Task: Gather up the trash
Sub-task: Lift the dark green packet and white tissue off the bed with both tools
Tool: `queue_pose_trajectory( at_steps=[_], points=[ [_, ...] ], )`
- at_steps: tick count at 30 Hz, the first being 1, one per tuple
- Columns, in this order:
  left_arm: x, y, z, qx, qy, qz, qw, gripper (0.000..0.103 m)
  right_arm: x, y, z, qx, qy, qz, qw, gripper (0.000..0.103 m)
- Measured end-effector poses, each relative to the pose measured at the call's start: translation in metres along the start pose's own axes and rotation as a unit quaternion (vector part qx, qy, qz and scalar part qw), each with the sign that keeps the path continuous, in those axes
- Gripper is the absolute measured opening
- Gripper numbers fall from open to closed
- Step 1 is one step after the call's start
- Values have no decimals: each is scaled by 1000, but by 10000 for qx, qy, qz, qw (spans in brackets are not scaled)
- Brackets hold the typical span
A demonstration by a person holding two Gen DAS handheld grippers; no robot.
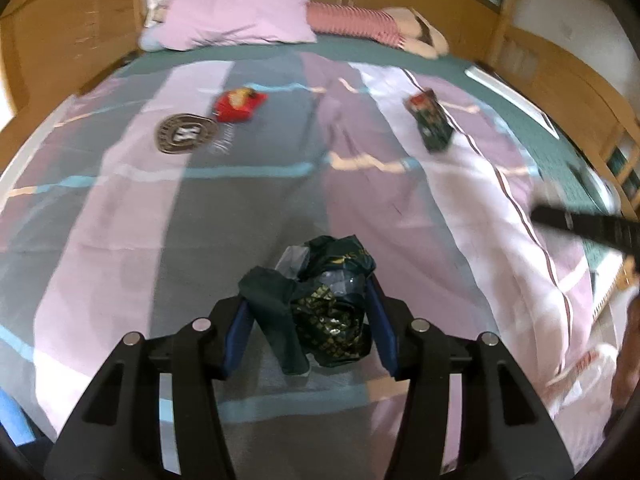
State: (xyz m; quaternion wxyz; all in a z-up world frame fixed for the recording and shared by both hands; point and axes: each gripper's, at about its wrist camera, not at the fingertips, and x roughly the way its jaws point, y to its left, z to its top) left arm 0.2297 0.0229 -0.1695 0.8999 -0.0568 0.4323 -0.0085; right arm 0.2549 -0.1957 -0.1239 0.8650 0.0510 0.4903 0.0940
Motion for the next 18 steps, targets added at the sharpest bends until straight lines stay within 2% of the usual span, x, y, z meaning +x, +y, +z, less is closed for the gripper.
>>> queue_pose_trajectory(
  at_steps=[3, 8, 18],
  points=[
    [-4, 7, 3, -136, -122, 209, 9996, 53, 1, 9, -11, -160, 77, -64, 9998, 27],
    [-14, 9, 4, -95, -370, 526, 9979, 53, 7, 22, -20, -315, 162, -52, 9994, 27],
    [-16, 12, 3, -114, -383, 644, 9971, 53, 15, 32, -29, -378, 275, -18, 9989, 27]
  ],
)
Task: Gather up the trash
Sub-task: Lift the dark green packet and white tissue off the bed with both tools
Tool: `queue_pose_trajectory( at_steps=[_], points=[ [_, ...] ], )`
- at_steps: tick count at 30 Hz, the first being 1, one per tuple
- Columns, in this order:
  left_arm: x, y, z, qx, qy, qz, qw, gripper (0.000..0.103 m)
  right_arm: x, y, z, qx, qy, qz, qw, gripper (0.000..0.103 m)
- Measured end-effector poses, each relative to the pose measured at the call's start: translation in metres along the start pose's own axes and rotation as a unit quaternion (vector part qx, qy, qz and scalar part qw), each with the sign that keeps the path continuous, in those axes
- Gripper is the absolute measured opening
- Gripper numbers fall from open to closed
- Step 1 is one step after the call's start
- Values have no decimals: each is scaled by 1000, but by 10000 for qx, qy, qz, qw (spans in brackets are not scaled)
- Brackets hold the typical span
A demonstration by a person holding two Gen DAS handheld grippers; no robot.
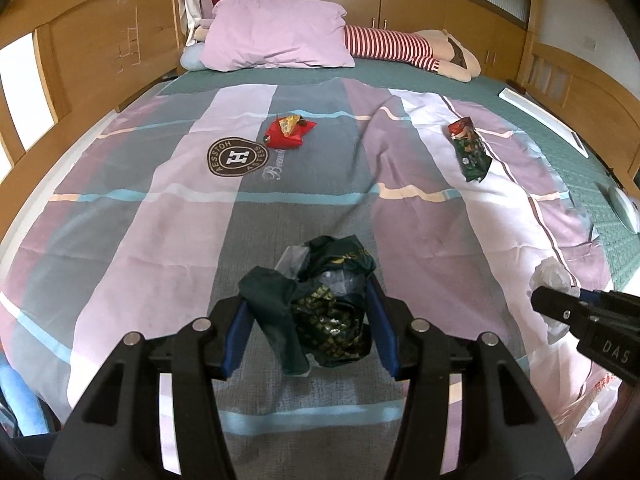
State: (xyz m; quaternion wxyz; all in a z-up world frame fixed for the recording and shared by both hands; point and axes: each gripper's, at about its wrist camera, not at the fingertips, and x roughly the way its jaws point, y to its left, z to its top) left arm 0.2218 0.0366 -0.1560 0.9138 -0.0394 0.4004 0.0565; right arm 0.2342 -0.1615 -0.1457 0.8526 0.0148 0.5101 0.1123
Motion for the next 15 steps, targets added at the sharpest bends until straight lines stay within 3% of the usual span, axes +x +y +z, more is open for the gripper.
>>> queue_pose_trajectory(
  at_steps=[15],
  points=[
    [1, 8, 0, -159, 32, 148, 9998, 53, -1, 7, -5, 5, -3, 56, 10000, 27]
  ],
)
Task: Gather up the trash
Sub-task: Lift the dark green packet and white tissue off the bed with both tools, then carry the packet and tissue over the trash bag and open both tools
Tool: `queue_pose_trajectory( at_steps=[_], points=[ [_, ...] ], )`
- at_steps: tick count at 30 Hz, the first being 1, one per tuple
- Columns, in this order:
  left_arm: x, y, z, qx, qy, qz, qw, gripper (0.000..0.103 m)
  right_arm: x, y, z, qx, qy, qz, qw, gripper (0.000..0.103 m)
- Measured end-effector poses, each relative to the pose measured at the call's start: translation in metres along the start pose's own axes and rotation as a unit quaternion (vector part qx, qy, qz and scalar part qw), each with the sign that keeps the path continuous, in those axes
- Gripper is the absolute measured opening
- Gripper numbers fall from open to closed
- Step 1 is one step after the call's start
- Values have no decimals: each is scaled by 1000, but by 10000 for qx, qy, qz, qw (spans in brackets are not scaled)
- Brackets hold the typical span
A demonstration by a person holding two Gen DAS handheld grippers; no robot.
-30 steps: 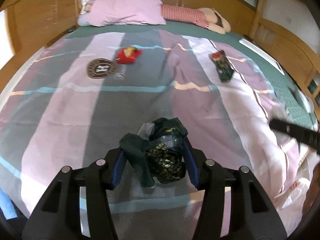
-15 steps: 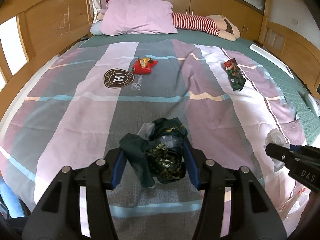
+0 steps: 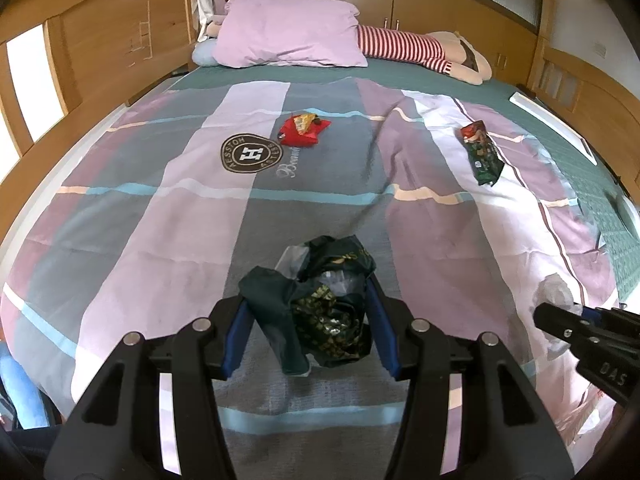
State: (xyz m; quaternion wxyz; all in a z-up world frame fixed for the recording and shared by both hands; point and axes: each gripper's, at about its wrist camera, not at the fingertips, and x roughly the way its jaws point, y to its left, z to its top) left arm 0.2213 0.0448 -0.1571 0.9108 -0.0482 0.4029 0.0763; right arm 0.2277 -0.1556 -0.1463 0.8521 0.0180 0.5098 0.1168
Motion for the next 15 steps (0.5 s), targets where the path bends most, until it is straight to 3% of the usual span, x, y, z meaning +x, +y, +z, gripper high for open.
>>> queue_pose_trajectory(
  at_steps=[4, 10, 15],
  points=[
    [-8, 6, -3, -140, -65, -76, 9999, 53, -21, -1, 0, -29, -198, 45, 9998, 27],
    [-41, 18, -13, -287, -540, -213, 9979, 53, -66, -2, -10, -115, -551, 276, 9980, 27],
    [-63, 19, -31, -474, -629, -586, 9952, 53, -105, -7, -33, -318, -746, 314, 9962, 27]
  ],
)
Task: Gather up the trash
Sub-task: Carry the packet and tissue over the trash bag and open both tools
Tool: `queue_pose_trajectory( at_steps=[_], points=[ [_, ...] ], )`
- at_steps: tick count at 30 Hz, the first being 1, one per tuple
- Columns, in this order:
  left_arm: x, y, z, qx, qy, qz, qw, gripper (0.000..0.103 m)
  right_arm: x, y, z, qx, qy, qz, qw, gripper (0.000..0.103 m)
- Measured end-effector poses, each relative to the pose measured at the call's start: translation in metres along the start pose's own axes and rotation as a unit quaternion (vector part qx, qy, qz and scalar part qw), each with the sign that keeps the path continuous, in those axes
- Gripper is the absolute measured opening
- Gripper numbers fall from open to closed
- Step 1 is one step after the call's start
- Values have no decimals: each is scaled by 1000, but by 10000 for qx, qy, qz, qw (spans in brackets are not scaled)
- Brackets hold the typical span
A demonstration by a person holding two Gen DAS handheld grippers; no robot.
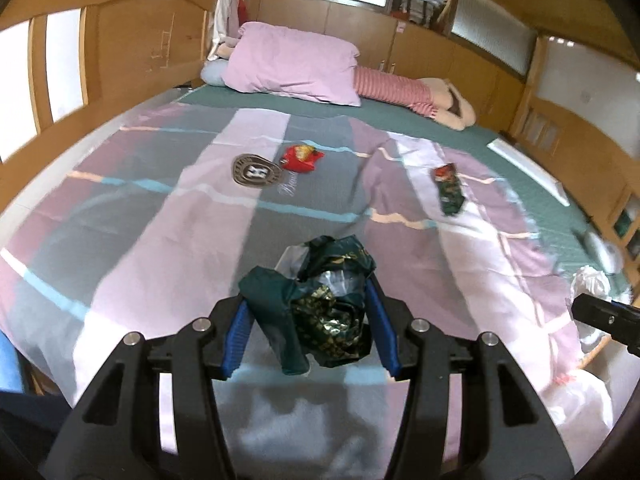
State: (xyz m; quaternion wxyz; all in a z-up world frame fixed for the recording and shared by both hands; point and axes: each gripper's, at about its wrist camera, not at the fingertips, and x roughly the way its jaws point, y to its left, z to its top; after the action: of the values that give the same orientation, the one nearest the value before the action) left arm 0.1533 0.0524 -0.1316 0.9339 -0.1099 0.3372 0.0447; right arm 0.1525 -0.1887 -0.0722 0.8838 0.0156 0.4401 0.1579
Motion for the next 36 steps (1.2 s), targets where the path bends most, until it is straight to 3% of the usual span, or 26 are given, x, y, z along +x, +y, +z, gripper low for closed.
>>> queue_pose_trajectory(
  at_steps=[4, 7, 12, 14, 15, 16, 17, 18, 19, 23, 26, 28, 30, 32, 33, 34, 36],
  points=[
    [-10, -25, -18, 477, 28, -143, 9988, 53, -24, -12, -26, -86, 2, -135, 9999, 27],
    [-24, -36, -27, 639, -92, -482, 9967, 53, -45, -23, -47, -27, 32, -81, 10000, 27],
    [-35, -34, -33, 332, 71, -1136, 9929, 53, -62, -31, -89, -370, 508, -40, 9980, 27],
    [-40, -37, -37, 299, 150, -1370, 9900, 53, -56, -33, -109, -467, 982, 171, 9939, 28],
    [-42, -40, -39, 330, 180, -1451, 9887, 53, -53, -34, -116, -502, 1153, 279, 9917, 34],
    [-44, -46, -42, 400, 237, -1573, 9865, 53, -50, -34, -123, -573, 1304, 308, 9893, 46],
    [-46, -49, -44, 438, 275, -1649, 9850, 53, -49, -34, -130, -697, 1370, 151, 9880, 55],
    [-47, -54, -46, 477, 333, -1772, 9824, 53, -52, -33, -132, -745, 1307, 42, 9886, 70],
    [-49, -57, -48, 493, 366, -1845, 9809, 53, -56, -35, -132, -744, 1175, -18, 9903, 76],
    [-58, -76, -55, 667, 482, -2212, 9717, 53, -81, -59, -118, -150, 513, 135, 9985, 79],
    [-64, -91, -61, 864, 582, -2554, 9612, 55, -107, -89, -106, 597, -226, -74, 9979, 82],
    [-68, -102, -65, 998, 732, -2914, 9486, 59, -119, -107, -104, 1069, -527, -137, 9928, 83],
    [-75, -120, -75, 1288, 914, -3384, 9276, 84, -123, -119, -105, 1406, -644, -90, 9879, 84],
    [-81, -134, -86, 1632, 999, -3664, 9106, 95, -120, -129, -107, 1643, -611, -60, 9845, 84],
    [-85, -141, -91, 1870, 973, -3695, 9050, 96, -117, -132, -109, 1736, -562, -93, 9832, 84],
    [-87, -144, -94, 2081, 884, -3588, 9056, 96, -116, -133, -110, 1775, -536, -127, 9826, 84],
    [-88, -144, -93, 2257, 668, -3258, 9157, 98, -110, -136, -111, 1812, -497, -194, 9820, 84]
  ],
)
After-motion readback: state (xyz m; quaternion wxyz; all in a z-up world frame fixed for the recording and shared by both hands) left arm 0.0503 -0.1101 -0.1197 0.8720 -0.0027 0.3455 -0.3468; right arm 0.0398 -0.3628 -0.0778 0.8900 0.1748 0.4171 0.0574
